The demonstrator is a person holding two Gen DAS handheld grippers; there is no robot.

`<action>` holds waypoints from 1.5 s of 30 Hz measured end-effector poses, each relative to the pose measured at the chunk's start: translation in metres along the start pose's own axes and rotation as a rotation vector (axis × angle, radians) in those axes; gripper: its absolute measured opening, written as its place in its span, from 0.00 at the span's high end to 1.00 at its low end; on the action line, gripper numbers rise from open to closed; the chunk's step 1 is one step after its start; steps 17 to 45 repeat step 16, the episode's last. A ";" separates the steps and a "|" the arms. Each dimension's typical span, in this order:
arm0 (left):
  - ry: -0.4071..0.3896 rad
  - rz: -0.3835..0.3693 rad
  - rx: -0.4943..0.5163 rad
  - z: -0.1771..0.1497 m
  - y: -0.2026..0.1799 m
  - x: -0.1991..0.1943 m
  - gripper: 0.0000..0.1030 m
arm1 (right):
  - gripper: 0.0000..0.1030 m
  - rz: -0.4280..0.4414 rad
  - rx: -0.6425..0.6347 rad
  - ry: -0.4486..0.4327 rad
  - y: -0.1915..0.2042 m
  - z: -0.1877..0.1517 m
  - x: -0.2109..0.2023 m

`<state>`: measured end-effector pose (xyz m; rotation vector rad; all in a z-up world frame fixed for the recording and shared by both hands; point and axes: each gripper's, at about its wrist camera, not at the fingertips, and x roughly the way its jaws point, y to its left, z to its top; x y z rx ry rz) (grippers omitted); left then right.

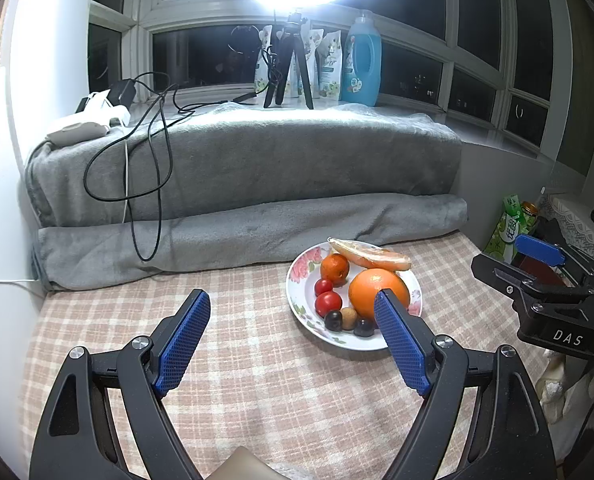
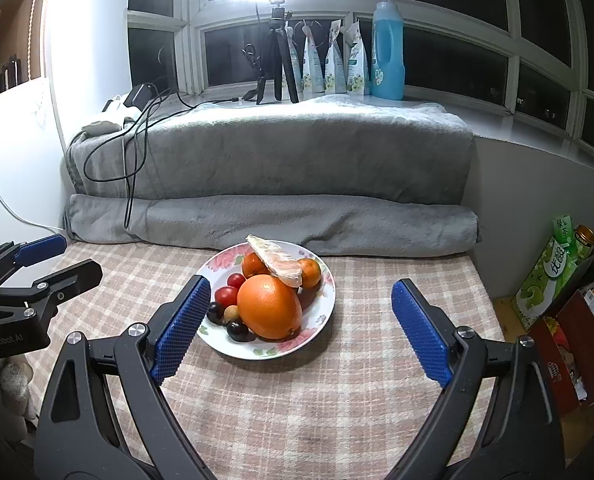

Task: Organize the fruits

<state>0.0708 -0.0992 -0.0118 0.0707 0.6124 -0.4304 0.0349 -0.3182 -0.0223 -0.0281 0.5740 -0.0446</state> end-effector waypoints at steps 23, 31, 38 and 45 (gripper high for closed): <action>-0.015 0.004 0.009 -0.001 0.001 -0.001 0.18 | 0.09 -0.001 0.002 0.001 -0.002 -0.001 0.001; -0.015 0.004 0.009 -0.001 0.001 -0.001 0.18 | 0.09 -0.001 0.002 0.001 -0.002 -0.001 0.001; -0.015 0.004 0.009 -0.001 0.001 -0.001 0.18 | 0.09 -0.001 0.002 0.001 -0.002 -0.001 0.001; -0.015 0.004 0.009 -0.001 0.001 -0.001 0.18 | 0.09 -0.001 0.002 0.001 -0.002 -0.001 0.001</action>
